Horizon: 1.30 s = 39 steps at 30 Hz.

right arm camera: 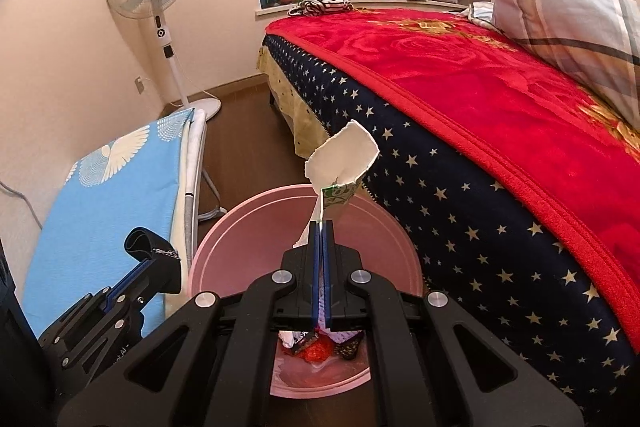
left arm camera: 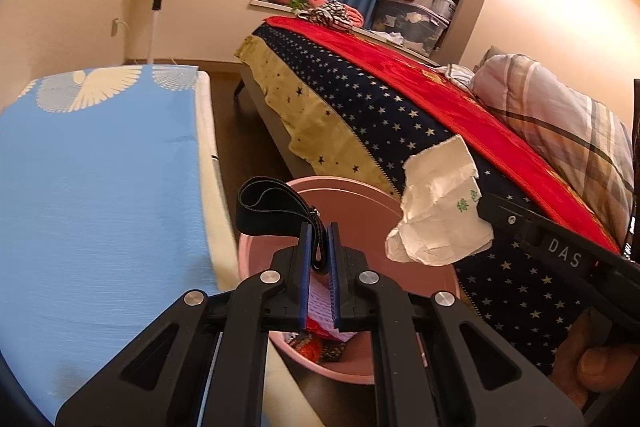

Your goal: Collect trash

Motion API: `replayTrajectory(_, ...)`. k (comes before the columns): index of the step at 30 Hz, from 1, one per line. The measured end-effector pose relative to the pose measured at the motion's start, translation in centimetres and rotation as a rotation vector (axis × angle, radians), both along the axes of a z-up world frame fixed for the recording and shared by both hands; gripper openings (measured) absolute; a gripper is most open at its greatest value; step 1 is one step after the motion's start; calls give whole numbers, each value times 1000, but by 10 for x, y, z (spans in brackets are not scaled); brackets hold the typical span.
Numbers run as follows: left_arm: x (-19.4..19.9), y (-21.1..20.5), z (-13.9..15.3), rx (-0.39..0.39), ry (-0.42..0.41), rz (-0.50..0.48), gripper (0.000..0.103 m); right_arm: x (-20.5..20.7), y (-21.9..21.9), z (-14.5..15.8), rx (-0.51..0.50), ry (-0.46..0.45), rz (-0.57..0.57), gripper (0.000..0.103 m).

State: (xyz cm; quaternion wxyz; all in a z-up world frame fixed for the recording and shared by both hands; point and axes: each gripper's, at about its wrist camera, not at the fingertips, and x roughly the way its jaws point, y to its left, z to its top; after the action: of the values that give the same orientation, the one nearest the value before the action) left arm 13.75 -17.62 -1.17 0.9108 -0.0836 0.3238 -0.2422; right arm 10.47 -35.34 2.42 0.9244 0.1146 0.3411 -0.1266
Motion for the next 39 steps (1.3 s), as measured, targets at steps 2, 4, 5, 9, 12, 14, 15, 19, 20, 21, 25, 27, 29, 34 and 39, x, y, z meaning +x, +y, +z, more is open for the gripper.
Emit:
replayTrajectory(2, 0, -2, 0, -8, 2, -18, 8, 0, -1, 0, 0, 2, -3, 1)
replayTrajectory(4, -1, -3, 1, -22, 2, -40, 8, -1, -2, 0, -1, 4, -8, 2)
replayTrajectory(5, -1, -4, 1, -34, 3, -56, 9, -1, -2, 0, -5, 5, -12, 2)
replayTrajectory(9, 1, -1, -2, -58, 22, -59, 25, -5, -9, 4, -10, -1, -58, 9)
replayTrajectory(12, 2, 6, -2, -68, 29, -50, 34, -10, -14, 7, 5, -13, -87, 29)
replayTrajectory(14, 0, 11, 0, -73, 26, -45, 38, -13, -15, 9, 14, -23, -98, 36)
replayTrajectory(15, -1, 13, 1, -73, 23, -42, 42, -14, -15, 11, 19, -25, -99, 36)
replayTrajectory(19, -9, 22, 12, -69, -4, -35, 61, -20, -15, 18, 48, -47, -122, 60)
replayTrajectory(20, -13, 24, 16, -64, -18, -35, 63, -23, -14, 22, 54, -56, -128, 67)
replayTrajectory(21, -18, 27, 20, -55, -37, -30, 69, -25, -13, 25, 59, -64, -132, 70)
replayTrajectory(25, -39, 40, 40, -21, -122, 16, 85, -36, -2, 39, 63, -86, -126, 97)
replayTrajectory(27, -52, 48, 52, -2, -174, 45, 89, -40, 3, 44, 70, -81, -117, 98)
replayTrajectory(29, -62, 56, 60, 16, -204, 62, 95, -45, 9, 47, 74, -69, -106, 98)
replayTrajectory(34, -78, 83, 76, 43, -226, 135, 95, -65, 31, 53, 41, -66, -83, 98)
replayTrajectory(39, -96, 110, 79, 141, -169, 280, 95, -88, 63, 53, 9, -81, -5, 98)
